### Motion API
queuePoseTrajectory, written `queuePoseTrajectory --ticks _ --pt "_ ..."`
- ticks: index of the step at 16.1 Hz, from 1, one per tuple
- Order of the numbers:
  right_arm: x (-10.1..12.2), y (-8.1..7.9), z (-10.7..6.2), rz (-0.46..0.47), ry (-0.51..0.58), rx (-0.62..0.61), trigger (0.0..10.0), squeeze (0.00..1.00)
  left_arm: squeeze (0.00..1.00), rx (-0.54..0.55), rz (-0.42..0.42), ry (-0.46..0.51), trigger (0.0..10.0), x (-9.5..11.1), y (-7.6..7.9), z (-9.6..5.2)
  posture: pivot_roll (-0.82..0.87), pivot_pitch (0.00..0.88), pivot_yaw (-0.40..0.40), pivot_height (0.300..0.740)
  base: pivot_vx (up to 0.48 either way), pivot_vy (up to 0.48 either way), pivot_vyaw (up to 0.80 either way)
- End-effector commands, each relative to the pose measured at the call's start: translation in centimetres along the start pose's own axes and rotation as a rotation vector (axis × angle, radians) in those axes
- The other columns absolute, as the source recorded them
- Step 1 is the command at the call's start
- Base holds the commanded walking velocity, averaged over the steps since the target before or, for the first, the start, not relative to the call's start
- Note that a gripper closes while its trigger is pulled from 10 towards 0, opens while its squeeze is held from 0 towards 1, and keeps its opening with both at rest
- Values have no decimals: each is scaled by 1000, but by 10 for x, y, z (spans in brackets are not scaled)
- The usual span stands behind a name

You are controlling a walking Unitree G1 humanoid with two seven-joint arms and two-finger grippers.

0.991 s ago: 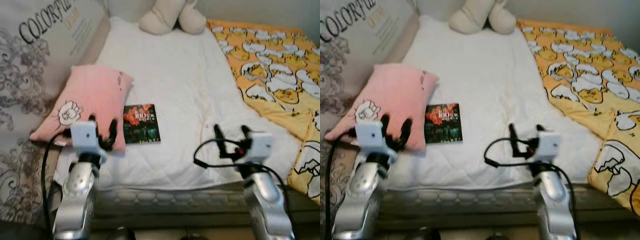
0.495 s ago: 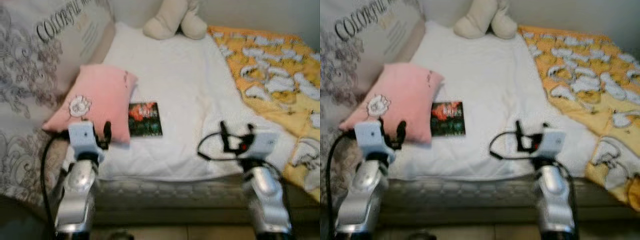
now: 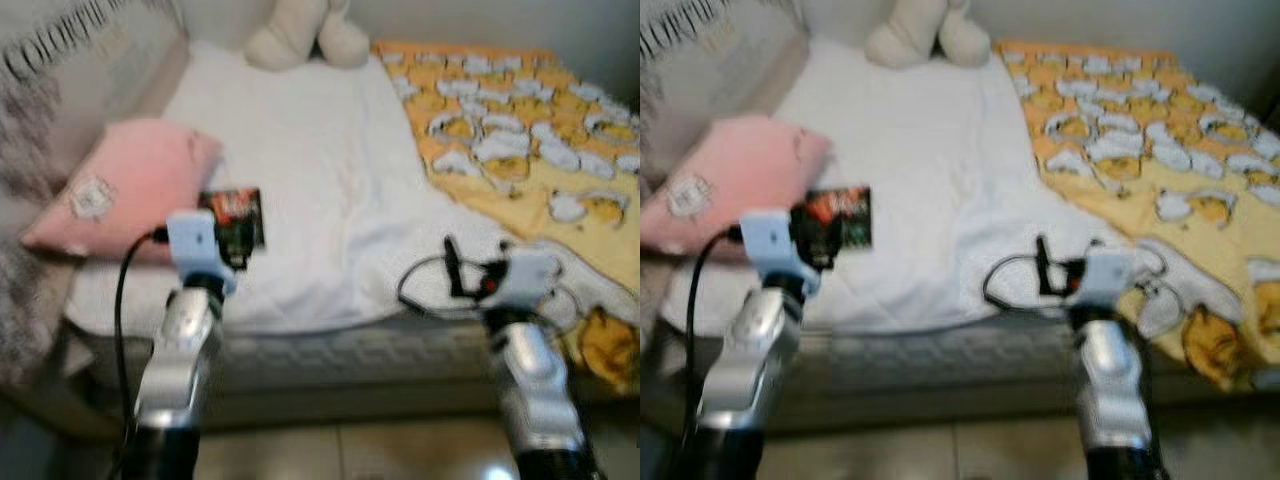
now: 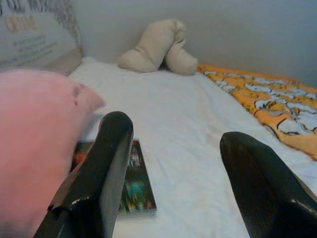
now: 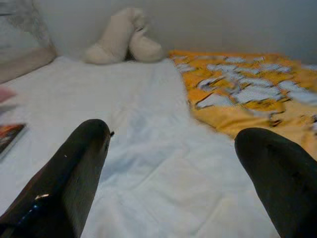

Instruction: Clean up the room

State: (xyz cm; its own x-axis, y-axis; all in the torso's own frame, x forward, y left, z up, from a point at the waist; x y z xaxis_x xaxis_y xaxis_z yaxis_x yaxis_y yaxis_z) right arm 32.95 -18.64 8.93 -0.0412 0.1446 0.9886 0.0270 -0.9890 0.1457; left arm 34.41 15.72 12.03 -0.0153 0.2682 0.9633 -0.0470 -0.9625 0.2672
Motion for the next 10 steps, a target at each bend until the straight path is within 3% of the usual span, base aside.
queuePoseTrajectory --ticks 1,8,10 --pt "3 4 2 -21 8 -8 10000 0 0 -14 -12 -12 10000 -2 4 2 -92 0 -1 740 0 -472 0" --pt "5 3 0 -36 17 -1 10000 0 0 21 -53 -34 10000 -8 3 12 -115 0 7 740 0 -442 0" --pt "7 8 3 -28 24 -19 10000 0 0 56 -80 -48 10000 -12 0 15 -114 0 6 740 249 -407 0"
Point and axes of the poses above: a point about 5 cm out from each wrist's last joint towards the gripper, its own z axis pointing out of the wrist towards the gripper, its own x axis along the axis of the wrist's last joint, y = z × x, the point moved 5 cm from there along z, pointing out of the wrist towards the gripper, and after that the axes turned 11 degrees about -z, right-handed, at the moved point
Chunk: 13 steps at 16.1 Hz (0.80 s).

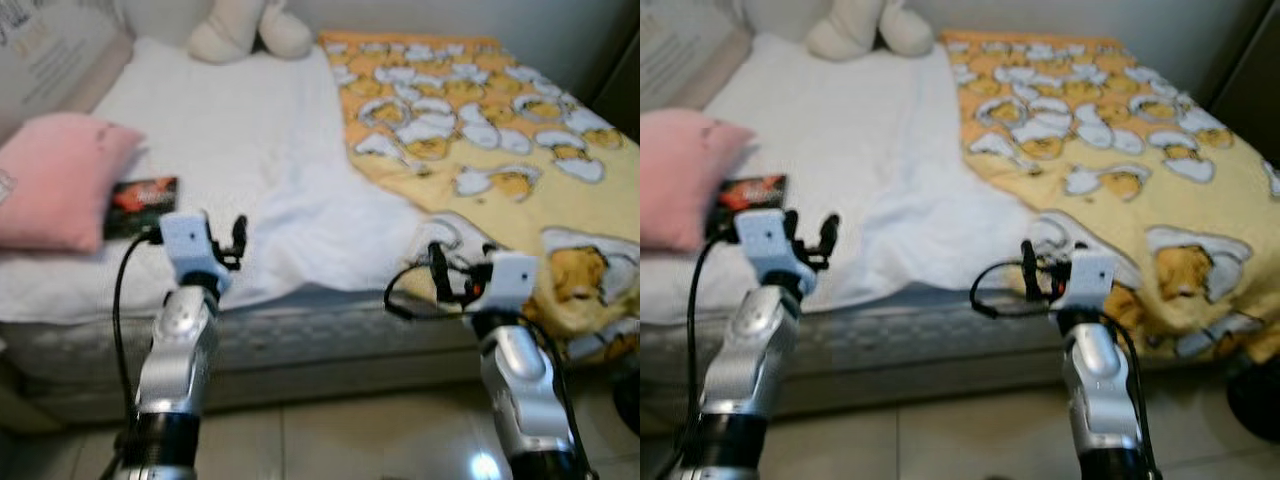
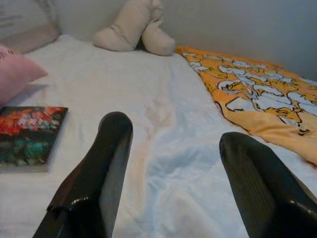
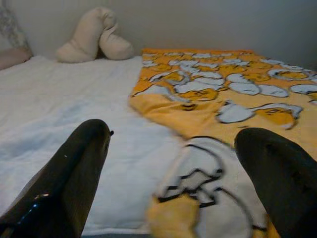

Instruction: Clean up the room

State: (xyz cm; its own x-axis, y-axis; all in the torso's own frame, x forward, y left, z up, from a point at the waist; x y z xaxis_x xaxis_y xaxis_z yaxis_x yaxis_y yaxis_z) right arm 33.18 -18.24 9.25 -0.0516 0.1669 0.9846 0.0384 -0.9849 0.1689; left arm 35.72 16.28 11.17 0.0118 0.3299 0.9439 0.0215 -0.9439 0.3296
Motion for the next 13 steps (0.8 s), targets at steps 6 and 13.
queuePoseTrajectory --ticks 6,13 --pt "5 12 1 19 20 -33 10000 1000 0 -13 -11 -49 10000 -13 17 16 -119 0 5 740 255 -405 0" --pt "-11 -4 0 -71 -63 39 10000 0 0 -26 57 -80 10000 -22 18 23 -126 0 22 740 249 -275 0"
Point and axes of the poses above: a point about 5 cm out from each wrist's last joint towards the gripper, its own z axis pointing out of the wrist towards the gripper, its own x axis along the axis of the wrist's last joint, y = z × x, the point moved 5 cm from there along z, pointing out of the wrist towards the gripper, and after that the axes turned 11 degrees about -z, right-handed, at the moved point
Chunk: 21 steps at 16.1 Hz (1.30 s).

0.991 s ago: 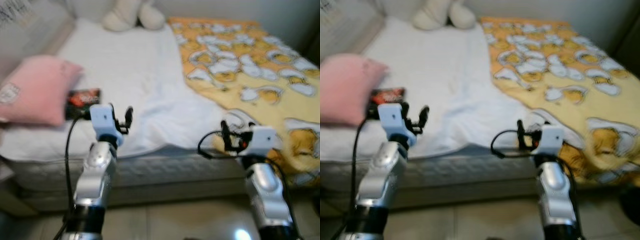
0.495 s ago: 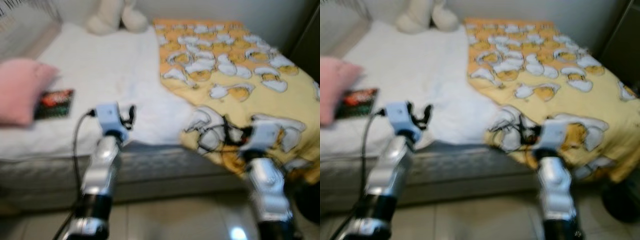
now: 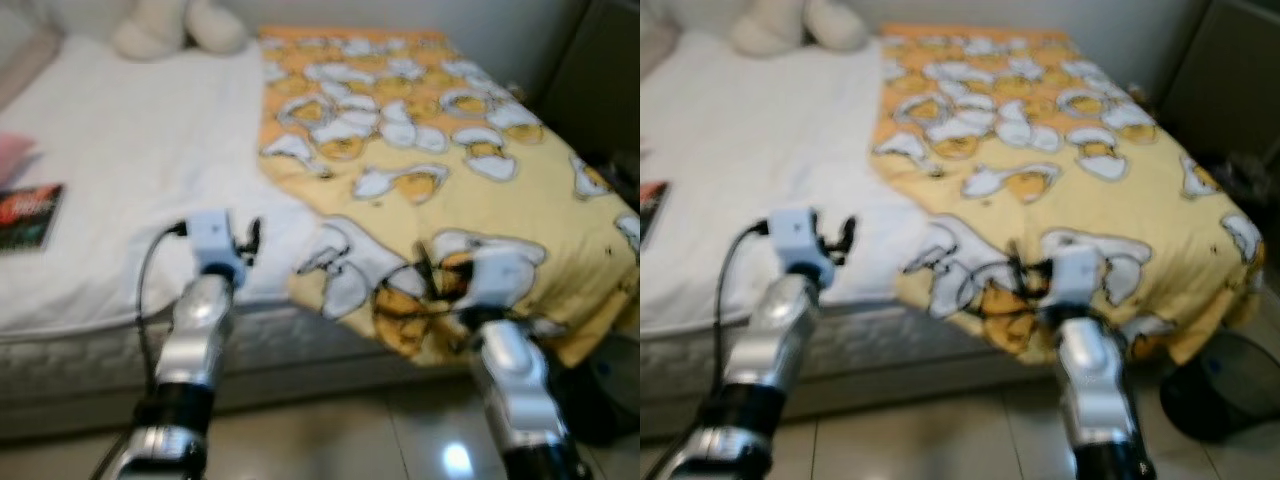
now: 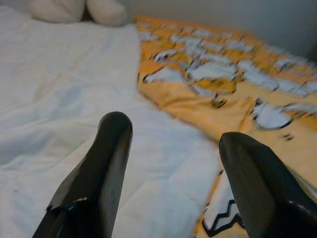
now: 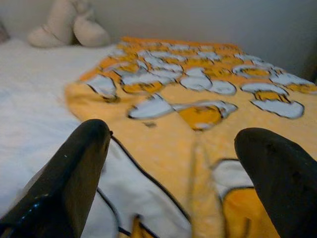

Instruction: Clean up the room

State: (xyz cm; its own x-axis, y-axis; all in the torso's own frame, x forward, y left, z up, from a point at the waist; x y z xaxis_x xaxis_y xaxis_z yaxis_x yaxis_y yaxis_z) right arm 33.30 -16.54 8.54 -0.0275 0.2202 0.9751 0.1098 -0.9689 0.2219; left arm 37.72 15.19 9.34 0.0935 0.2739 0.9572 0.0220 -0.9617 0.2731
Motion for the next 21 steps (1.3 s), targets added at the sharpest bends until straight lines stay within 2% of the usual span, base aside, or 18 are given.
queuePoseTrajectory --ticks 1,3,6,8,10,13,15,18,21 --pt "-10 13 -4 -15 -49 -39 10000 0 0 -28 3 8 10000 0 12 3 -128 0 24 740 0 0 -488" --pt "-11 17 -6 20 -49 -58 10000 0 0 -56 -24 -18 10000 -2 13 5 -134 0 27 740 0 240 -531" --pt "-12 17 -8 21 -53 -68 10000 0 0 -76 -29 10 10000 8 16 12 -144 0 35 740 0 472 -548" --pt "-9 18 -8 16 -36 -76 10000 0 0 -80 -17 -24 10000 1 19 13 -149 0 41 740 0 472 -553" --pt "-8 17 -9 13 -37 -71 10000 0 0 -88 28 4 10000 4 23 13 -149 0 41 736 0 187 0" --pt "-5 20 -9 4 -20 -82 10000 0 0 -123 -2 -12 10000 0 29 14 -167 0 52 736 106 120 0" --pt "-3 17 -10 29 -12 -68 10000 0 0 -118 21 -9 10000 1 27 14 -166 0 53 736 379 172 -328" --pt "-4 17 -10 26 -18 -69 10000 0 0 -97 7 -9 10000 1 23 15 -165 0 53 736 424 0 -635" --pt "-6 15 -11 16 -27 -57 10000 0 0 -78 -10 -18 10000 -1 20 15 -172 4 53 736 0 445 -646"
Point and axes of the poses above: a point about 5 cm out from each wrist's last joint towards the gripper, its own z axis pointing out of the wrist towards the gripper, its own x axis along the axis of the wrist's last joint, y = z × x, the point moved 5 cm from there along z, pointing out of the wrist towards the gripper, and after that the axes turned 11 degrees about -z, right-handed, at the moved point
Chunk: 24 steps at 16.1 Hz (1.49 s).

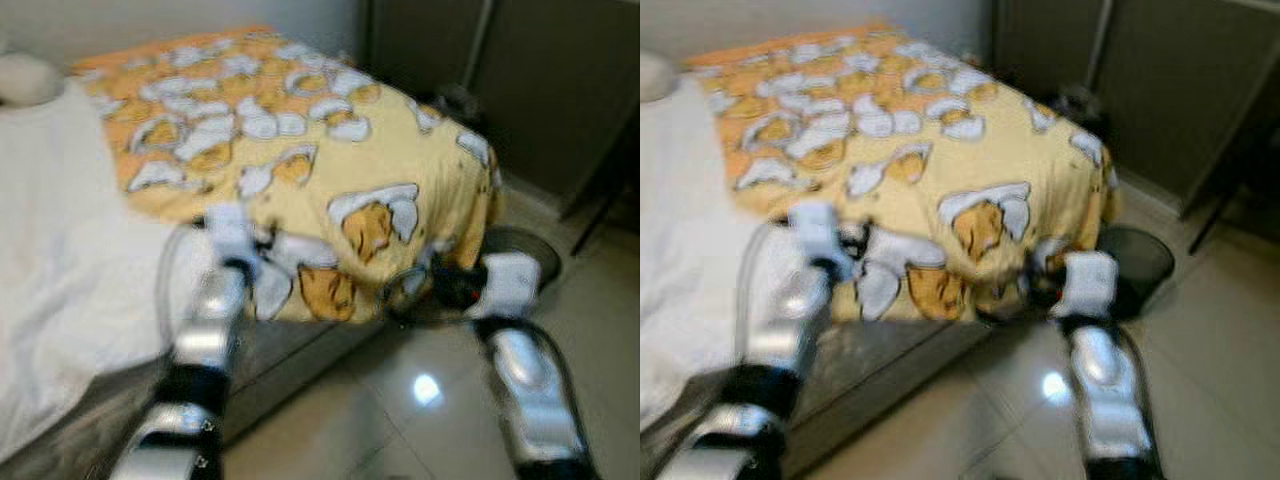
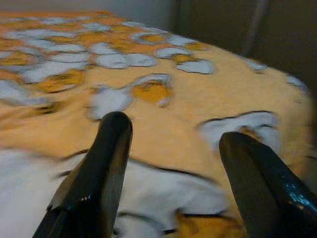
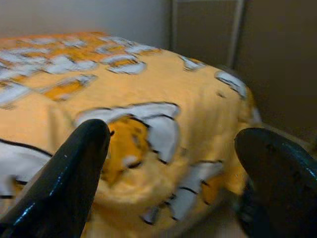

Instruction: Clean up the room

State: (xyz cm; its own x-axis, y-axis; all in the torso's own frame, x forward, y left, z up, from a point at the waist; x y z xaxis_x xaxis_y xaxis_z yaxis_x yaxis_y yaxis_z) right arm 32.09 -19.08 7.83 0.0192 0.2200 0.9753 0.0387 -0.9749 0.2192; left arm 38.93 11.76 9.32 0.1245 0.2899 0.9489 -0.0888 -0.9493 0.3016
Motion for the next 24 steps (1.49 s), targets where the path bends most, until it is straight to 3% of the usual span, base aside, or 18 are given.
queuePoseTrajectory --ticks 1,4,8,12,15,17,19,24 --pt "7 -6 2 9 21 13 10000 0 0 27 18 4 10000 6 -11 2 -175 5 52 736 285 386 -550" --pt "5 -4 2 -8 14 9 10000 0 0 17 29 -24 10000 1 -4 5 -182 0 49 736 456 0 0" --pt "11 -7 2 5 42 37 10000 0 0 20 65 -52 10000 -5 -3 8 -191 0 41 736 134 408 0" --pt "10 -6 -8 -7 32 56 10000 0 0 146 84 -82 10000 -8 -29 13 -214 0 6 736 0 0 0" --pt "4 -1 -14 -19 9 59 10000 0 0 128 60 -4 10000 7 -29 13 -205 15 6 736 144 0 0" --pt "5 -5 -10 -7 13 60 10000 0 0 151 35 -14 10000 4 -32 13 -195 1 2 736 431 0 0" --pt "12 -23 -1 12 33 110 10000 0 0 209 38 -58 10000 -2 -42 15 -181 0 1 736 431 0 0" --pt "17 -22 8 19 52 96 10000 0 0 140 69 -27 10000 5 -28 19 -161 0 17 736 467 0 0"
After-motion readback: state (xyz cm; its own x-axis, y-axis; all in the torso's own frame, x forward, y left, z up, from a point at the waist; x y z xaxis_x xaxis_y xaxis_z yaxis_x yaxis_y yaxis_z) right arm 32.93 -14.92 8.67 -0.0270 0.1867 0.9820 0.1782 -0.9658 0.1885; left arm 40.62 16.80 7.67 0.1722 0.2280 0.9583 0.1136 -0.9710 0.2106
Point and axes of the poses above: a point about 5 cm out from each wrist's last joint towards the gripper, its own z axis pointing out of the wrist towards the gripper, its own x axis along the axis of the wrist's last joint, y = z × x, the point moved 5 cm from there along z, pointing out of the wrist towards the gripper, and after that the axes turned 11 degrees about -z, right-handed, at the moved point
